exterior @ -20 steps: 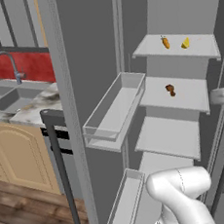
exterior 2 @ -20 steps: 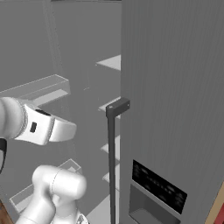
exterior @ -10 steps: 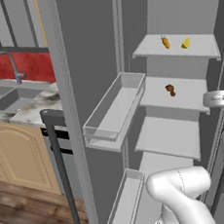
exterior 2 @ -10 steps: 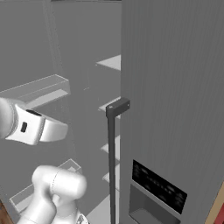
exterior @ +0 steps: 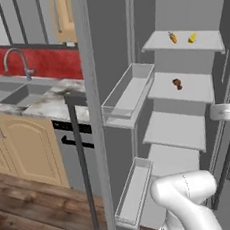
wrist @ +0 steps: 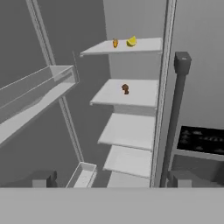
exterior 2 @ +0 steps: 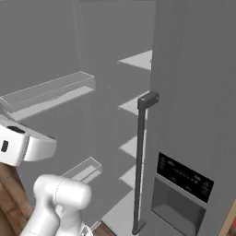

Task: Transport the chicken drumstick and lemon wedge to the fridge. Place the chicken drumstick on the rack containing meat and place the lemon wedge on the rack containing the vegetable, ensuring meats and vegetables are on different racks.

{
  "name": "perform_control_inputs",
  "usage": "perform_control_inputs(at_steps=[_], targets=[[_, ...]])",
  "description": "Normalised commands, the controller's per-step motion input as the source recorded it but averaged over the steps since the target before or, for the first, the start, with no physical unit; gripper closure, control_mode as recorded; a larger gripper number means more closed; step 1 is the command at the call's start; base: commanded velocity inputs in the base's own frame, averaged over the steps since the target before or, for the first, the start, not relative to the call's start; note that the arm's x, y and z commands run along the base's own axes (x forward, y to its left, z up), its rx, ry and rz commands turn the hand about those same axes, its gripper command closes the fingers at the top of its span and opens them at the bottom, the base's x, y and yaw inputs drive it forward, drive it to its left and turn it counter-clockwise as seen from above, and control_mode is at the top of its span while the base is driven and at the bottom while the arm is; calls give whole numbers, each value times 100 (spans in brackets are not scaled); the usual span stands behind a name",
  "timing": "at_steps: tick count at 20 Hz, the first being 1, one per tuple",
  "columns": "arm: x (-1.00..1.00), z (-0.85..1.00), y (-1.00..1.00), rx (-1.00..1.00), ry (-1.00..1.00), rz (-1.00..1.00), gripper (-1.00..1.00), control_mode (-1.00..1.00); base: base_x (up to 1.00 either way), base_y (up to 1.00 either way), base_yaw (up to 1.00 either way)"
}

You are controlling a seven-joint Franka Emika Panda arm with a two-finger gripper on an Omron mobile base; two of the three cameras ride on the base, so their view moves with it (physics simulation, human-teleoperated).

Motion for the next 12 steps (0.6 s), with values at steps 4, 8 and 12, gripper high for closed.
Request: perform_control_inputs(at_steps=[4,8,12], targets=[[0,0,0,0,0,0,-100,100,-100,51,10],[0,0,0,0,0,0,-100,100,-100,91,9],[0,0,0,0,0,0,-100,100,-100,100,14]])
